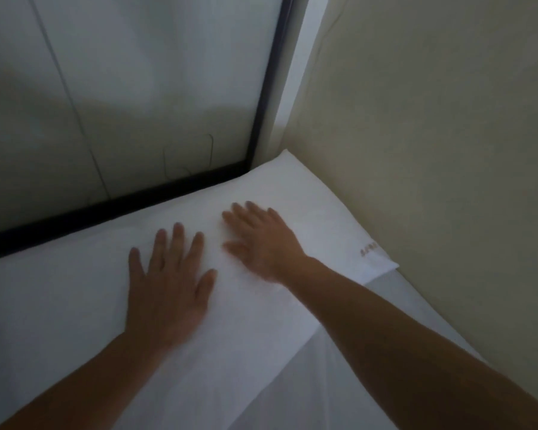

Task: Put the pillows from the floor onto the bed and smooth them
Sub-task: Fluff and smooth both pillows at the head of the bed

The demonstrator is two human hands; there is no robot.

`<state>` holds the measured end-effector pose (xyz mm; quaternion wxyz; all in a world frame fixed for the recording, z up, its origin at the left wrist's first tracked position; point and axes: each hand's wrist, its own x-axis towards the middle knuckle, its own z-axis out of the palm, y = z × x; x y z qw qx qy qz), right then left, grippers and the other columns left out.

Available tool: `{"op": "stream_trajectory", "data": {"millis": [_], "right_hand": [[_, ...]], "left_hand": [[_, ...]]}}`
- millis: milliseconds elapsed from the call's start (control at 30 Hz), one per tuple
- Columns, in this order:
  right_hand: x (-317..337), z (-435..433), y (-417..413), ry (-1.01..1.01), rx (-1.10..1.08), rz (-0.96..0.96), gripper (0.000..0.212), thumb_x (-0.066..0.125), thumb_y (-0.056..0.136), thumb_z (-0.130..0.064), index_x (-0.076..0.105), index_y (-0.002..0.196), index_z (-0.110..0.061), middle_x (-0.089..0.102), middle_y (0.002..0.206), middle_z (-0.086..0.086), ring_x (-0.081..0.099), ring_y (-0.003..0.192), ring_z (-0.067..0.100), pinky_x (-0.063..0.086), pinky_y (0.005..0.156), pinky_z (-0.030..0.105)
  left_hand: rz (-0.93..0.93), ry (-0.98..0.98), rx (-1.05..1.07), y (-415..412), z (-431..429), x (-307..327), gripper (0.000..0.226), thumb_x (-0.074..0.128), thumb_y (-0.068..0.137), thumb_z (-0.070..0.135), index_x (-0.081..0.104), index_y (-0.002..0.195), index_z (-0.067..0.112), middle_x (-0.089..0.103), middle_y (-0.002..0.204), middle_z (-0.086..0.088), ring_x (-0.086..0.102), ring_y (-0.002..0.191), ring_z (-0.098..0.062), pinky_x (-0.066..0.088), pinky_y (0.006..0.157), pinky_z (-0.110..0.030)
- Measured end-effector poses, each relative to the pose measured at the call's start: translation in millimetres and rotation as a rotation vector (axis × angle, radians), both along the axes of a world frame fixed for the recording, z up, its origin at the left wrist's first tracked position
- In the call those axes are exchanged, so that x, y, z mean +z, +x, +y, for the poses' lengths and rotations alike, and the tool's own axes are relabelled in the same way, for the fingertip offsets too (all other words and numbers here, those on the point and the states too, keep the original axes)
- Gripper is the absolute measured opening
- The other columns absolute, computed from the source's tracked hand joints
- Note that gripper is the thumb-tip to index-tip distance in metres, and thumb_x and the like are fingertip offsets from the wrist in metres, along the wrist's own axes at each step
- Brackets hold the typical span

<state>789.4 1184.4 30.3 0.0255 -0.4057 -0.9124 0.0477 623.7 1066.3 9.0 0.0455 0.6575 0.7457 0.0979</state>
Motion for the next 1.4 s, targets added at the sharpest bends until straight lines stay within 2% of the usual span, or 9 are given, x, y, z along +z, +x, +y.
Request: {"op": "stream_trajectory", "data": {"millis": [100, 300, 500, 667, 733, 900, 1100, 1300, 1400], "right_hand": [[-34, 0, 2, -0.018, 0.0, -0.125, 0.06, 0.013, 0.093, -0.058, 0.007, 0.147, -0.032, 0.003, 0.158, -0.004, -0.001, 0.144, 0.017, -0.002, 0.113, 0.044], [-26, 33, 99, -0.107, -0.973, -0.096, 0.067, 0.017, 0.095, -0.055, 0.003, 0.149, -0.019, 0.001, 0.159, 0.007, 0.002, 0.144, 0.029, 0.007, 0.113, 0.056], [-44, -1, 10, 0.075, -0.202, -0.012, 0.062, 0.008, 0.093, -0.06, 0.0, 0.147, -0.032, -0.001, 0.159, -0.001, -0.005, 0.144, 0.018, 0.001, 0.113, 0.046], [-43, 26, 67, -0.047, -0.789, -0.092, 0.061, 0.016, 0.095, -0.052, 0.006, 0.148, -0.026, 0.002, 0.159, 0.003, 0.002, 0.144, 0.025, 0.007, 0.113, 0.056], [-31, 29, 74, 0.001, -0.811, -0.064, 0.063, 0.019, 0.095, -0.053, 0.007, 0.148, -0.022, 0.005, 0.159, 0.006, 0.005, 0.143, 0.028, 0.01, 0.113, 0.056], [-42, -37, -31, -0.017, -0.294, -0.132, 0.059, 0.013, 0.095, -0.052, 0.0, 0.148, -0.03, -0.004, 0.159, 0.0, -0.006, 0.144, 0.025, 0.001, 0.114, 0.053], [-53, -165, -97, -0.08, 0.453, -0.124, 0.068, 0.034, 0.092, -0.054, 0.014, 0.147, -0.02, 0.018, 0.157, 0.006, 0.009, 0.143, 0.024, 0.002, 0.115, 0.051], [-45, -114, -54, 0.022, 0.313, -0.19, 0.06, 0.032, 0.094, -0.052, 0.021, 0.147, -0.024, 0.018, 0.156, 0.004, 0.011, 0.144, 0.022, 0.006, 0.115, 0.052], [-36, -58, 10, 0.062, -0.303, -0.172, 0.058, 0.03, 0.095, -0.049, 0.02, 0.146, -0.024, 0.017, 0.157, 0.003, 0.013, 0.143, 0.021, 0.017, 0.112, 0.052]], "left_hand": [[-0.012, -0.134, 0.021, 5, 1, -26, 0.074, -0.008, 0.079, 0.071, -0.021, 0.142, 0.036, -0.025, 0.155, -0.001, -0.022, 0.142, -0.023, -0.009, 0.111, -0.062], [-0.023, -0.263, 0.351, -57, -16, -47, 0.095, -0.013, 0.066, 0.084, -0.014, 0.145, 0.032, -0.019, 0.157, -0.007, -0.018, 0.143, -0.026, -0.009, 0.109, -0.066], [0.023, -0.062, 0.013, 0, 19, -23, 0.074, -0.01, 0.081, 0.067, -0.01, 0.146, 0.031, -0.013, 0.159, -0.004, -0.014, 0.144, -0.025, -0.008, 0.114, -0.057], [0.108, -0.265, 0.227, -76, -12, -41, 0.084, -0.014, 0.075, 0.073, -0.01, 0.147, 0.029, -0.015, 0.158, -0.001, -0.015, 0.144, -0.025, -0.01, 0.113, -0.059], [0.125, -0.179, 0.31, -90, -15, -33, 0.083, -0.012, 0.078, 0.069, -0.004, 0.148, 0.025, -0.006, 0.159, -0.006, -0.007, 0.144, -0.031, -0.006, 0.113, -0.061], [0.02, -0.126, 0.087, -53, -27, -36, 0.073, -0.012, 0.083, 0.061, -0.01, 0.147, 0.025, -0.008, 0.159, -0.004, -0.01, 0.145, -0.023, -0.008, 0.115, -0.054], [0.166, -0.251, 0.269, -109, -98, -34, 0.062, 0.0, 0.091, 0.044, -0.001, 0.149, 0.021, -0.003, 0.16, -0.003, -0.002, 0.145, -0.026, 0.002, 0.114, -0.058], [0.064, -0.098, 0.168, -107, -77, 1, 0.062, 0.001, 0.092, 0.041, 0.008, 0.148, 0.017, 0.005, 0.159, -0.011, 0.005, 0.145, -0.03, 0.007, 0.116, -0.054], [0.004, -0.111, 0.056, -79, -71, -9, 0.064, -0.001, 0.09, 0.052, -0.002, 0.148, 0.023, -0.006, 0.159, -0.009, -0.006, 0.145, -0.029, 0.003, 0.116, -0.054]]}}
